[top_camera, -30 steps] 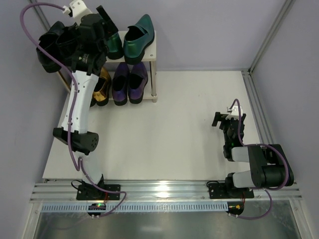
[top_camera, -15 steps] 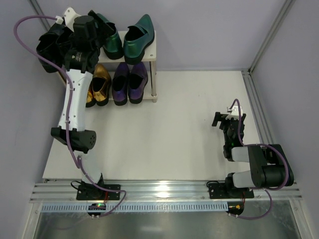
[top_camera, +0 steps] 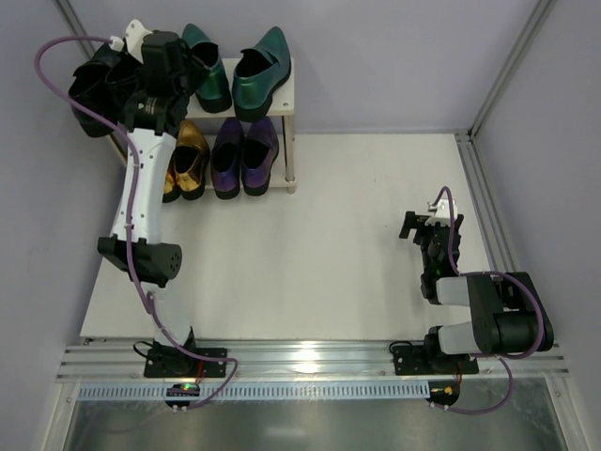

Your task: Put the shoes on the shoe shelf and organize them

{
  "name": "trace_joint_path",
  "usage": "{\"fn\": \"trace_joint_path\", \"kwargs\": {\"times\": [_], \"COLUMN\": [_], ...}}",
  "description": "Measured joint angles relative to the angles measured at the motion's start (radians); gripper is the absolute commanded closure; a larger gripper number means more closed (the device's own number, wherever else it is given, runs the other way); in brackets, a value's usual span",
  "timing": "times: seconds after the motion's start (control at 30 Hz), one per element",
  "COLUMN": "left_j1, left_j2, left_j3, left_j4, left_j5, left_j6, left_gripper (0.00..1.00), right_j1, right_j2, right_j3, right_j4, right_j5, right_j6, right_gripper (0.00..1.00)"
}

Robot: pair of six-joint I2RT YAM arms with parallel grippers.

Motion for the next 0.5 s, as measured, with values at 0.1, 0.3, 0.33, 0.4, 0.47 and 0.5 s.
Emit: {"fn": "trace_joint_path", "kwargs": {"times": [0.1, 0.3, 0.33, 0.4, 0.47, 0.5], "left_j1": [0.002, 0.018, 0.022, 0.027, 0.029, 0.029], "left_j2": [-0.002, -0.005, -0.005, -0.005, -0.006, -0.007], "left_j3": [0.000, 0.000, 0.000, 0.000, 0.000, 0.000], "left_j4": [0.010, 0.035, 0.036, 0.037, 0.037, 0.037], "left_j5": [0.001, 0.038, 0.049, 0.069, 0.082, 0.088], "left_j6": [-0.001, -0.001, -0.001, -0.001, -0.002, -0.002], "left_gripper": [0.81, 1.00, 1.00, 1.00, 1.00, 1.00], "right_j1": [0.000, 0.000, 0.000, 0.000, 0.000, 0.000], "right_j2": [0.000, 0.000, 0.000, 0.000, 0.000, 0.000], "right_j3": [0.000, 0.000, 0.000, 0.000, 0.000, 0.000], "right_j4": [0.000, 0.000, 0.000, 0.000, 0.000, 0.000], "right_j5": [0.000, 0.000, 0.000, 0.000, 0.000, 0.000], "right_j6": [0.000, 0.000, 0.000, 0.000, 0.000, 0.000], "right_gripper": [0.03, 0.03, 0.03, 0.03, 0.03, 0.03]}}
